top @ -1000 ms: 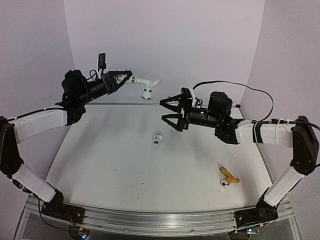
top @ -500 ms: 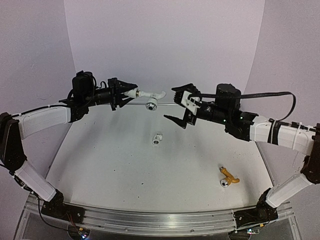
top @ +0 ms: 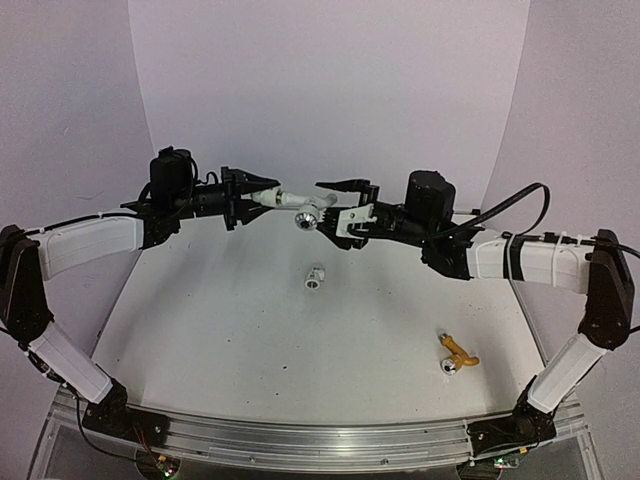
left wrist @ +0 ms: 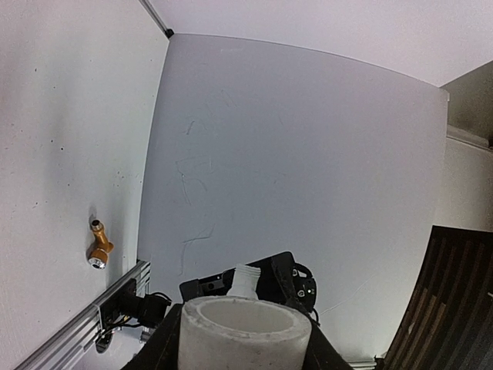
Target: Install the water faucets
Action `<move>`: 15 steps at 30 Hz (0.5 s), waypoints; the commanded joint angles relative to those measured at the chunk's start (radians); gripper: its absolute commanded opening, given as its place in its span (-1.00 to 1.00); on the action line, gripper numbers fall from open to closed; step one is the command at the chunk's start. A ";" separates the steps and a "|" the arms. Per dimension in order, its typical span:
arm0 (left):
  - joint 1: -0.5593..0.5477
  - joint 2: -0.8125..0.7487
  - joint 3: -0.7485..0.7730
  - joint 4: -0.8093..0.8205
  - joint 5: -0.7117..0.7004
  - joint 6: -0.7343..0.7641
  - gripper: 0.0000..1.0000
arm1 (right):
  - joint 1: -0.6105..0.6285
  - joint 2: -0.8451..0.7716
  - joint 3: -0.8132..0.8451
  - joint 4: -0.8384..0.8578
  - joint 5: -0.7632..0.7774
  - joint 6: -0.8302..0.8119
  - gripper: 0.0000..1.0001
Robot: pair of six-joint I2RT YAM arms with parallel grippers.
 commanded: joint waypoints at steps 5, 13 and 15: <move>-0.009 -0.010 0.054 0.049 0.028 0.065 -1.00 | 0.012 0.040 0.108 0.031 -0.027 0.253 -0.42; -0.046 -0.081 0.046 0.084 -0.034 0.818 -1.00 | 0.011 0.044 0.101 -0.027 -0.045 1.040 -1.00; -0.059 -0.096 -0.001 0.177 0.079 1.061 -1.00 | 0.004 0.039 0.089 -0.001 0.005 1.449 -1.00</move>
